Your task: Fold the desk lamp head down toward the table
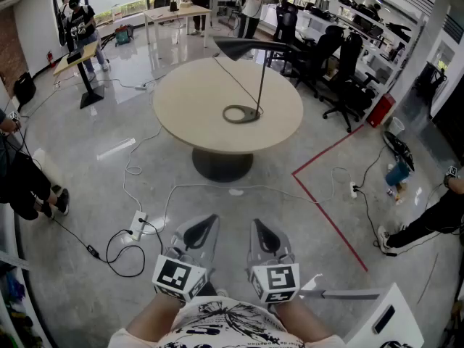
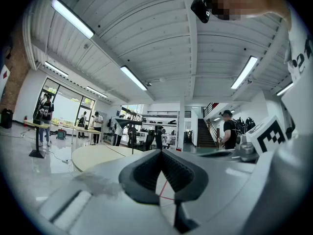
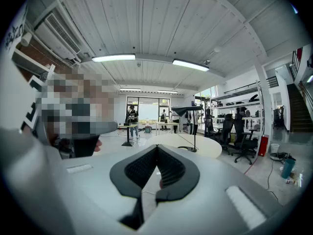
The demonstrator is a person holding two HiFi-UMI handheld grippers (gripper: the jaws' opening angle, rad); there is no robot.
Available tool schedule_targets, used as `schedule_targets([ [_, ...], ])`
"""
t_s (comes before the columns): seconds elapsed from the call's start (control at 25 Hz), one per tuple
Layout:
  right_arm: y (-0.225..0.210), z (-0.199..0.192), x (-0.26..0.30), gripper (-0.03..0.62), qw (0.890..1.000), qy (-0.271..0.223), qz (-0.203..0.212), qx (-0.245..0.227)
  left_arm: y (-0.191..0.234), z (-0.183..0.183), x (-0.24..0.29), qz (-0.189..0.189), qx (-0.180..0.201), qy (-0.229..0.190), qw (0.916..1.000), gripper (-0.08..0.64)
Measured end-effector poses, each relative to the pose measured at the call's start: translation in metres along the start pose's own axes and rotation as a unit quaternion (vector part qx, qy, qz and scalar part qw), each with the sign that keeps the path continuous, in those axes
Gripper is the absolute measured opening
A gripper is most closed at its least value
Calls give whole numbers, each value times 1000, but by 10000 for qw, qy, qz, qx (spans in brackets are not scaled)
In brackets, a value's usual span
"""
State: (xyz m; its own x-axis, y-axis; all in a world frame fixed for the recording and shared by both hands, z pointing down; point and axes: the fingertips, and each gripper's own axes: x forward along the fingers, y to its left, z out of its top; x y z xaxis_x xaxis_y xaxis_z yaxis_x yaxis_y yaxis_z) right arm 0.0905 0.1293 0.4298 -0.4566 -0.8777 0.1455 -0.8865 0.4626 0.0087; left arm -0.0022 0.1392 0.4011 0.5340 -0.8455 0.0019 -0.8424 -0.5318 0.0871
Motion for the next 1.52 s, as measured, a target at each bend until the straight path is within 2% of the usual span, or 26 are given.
schedule_targets([
  [0.36,-1,-8,-3,9,10000,45,0,18,-3,-7,-2,-20,-78,52,10000,5],
  [0.64,-4,-7,-5,9,9996,-120,-96,-256,-6,-11,2,2,-121,73,9999,5],
  [1.0,-6,-27,7,9,9997,157,-164,3,9,-28,6,-24,-332,306,9990,5],
  [1.24,-21,-32,35,9,9992,338,-210,104,26,-32,33,-116,-410,393,9983,5],
  [1.52,-34,-18,101,9,9978,505,-282,320,82,-23,85,-266,-506,484,9972,5],
])
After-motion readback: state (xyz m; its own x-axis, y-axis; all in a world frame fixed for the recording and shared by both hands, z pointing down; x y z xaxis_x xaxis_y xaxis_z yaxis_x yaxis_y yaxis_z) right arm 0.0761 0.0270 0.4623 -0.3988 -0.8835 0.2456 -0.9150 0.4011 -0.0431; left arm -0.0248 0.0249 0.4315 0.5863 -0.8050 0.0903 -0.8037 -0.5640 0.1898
